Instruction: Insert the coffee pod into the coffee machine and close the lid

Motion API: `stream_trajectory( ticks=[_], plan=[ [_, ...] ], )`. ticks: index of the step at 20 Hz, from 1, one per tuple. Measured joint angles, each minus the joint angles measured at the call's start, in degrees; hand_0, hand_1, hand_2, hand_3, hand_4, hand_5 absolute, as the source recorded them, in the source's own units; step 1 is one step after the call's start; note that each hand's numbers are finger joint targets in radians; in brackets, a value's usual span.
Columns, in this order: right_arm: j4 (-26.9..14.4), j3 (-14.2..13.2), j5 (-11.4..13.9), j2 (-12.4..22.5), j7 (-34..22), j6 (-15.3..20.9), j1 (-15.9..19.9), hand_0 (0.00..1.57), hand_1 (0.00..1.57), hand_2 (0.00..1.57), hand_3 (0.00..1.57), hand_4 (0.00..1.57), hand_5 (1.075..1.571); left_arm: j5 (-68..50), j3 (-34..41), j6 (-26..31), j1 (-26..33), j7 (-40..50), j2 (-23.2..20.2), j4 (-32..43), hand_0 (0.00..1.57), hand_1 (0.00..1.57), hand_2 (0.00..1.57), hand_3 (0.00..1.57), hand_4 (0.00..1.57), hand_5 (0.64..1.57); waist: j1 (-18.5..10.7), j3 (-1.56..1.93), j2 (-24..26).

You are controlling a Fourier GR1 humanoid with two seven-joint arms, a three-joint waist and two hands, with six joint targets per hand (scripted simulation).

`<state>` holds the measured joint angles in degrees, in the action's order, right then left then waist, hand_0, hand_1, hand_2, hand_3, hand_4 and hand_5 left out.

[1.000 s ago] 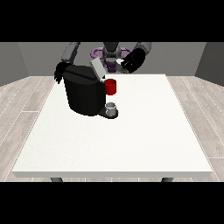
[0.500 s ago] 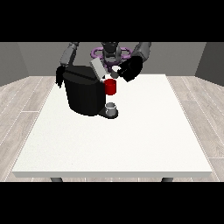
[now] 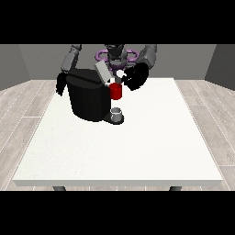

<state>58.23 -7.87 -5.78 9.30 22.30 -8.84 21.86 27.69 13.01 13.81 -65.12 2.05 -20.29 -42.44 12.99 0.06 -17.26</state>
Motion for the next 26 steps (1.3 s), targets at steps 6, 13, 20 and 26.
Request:
stream_trajectory(
  ticks=[6, 13, 20, 26],
  plan=[
    [-0.6, 0.2, 0.5, -0.5, -0.3, 0.9, 2.2, 0.00, 0.00, 0.00, 0.00, 0.26, 1.571, 0.8, -0.7, 0.8, -1.2, -0.9, -1.9, 1.2, 1.49, 1.49, 1.51, 1.44, 0.70, 1.571, 0.5, -0.01, -1.7],
    [-2.4, -0.2, 0.8, -0.5, -0.2, 1.7, 3.7, 0.00, 0.00, 0.00, 0.00, 0.24, 1.571, 1.5, -0.9, -0.3, -2.4, -1.2, -2.5, 1.8, 1.43, 1.43, 1.46, 1.36, 0.61, 1.571, 0.6, -0.02, -2.6],
    [-3.4, -0.6, 0.1, -0.2, 0.1, 0.5, 5.8, 0.00, 0.00, 0.00, 0.00, 0.34, 1.571, 1.9, -0.3, -1.8, -3.7, -1.6, -4.1, 2.0, 1.37, 1.37, 1.38, 1.26, 0.55, 1.571, 1.7, -0.05, -4.1],
    [-5.4, -2.1, -1.2, 0.7, 1.4, -0.8, 3.3, 0.00, 0.00, 0.00, 0.00, 0.26, 1.571, -1.5, 0.6, -2.5, 0.8, -6.3, 1.0, 0.8, 0.00, 0.00, 0.00, 0.00, 0.00, 1.571, -0.8, 0.00, -1.0]
  ],
)
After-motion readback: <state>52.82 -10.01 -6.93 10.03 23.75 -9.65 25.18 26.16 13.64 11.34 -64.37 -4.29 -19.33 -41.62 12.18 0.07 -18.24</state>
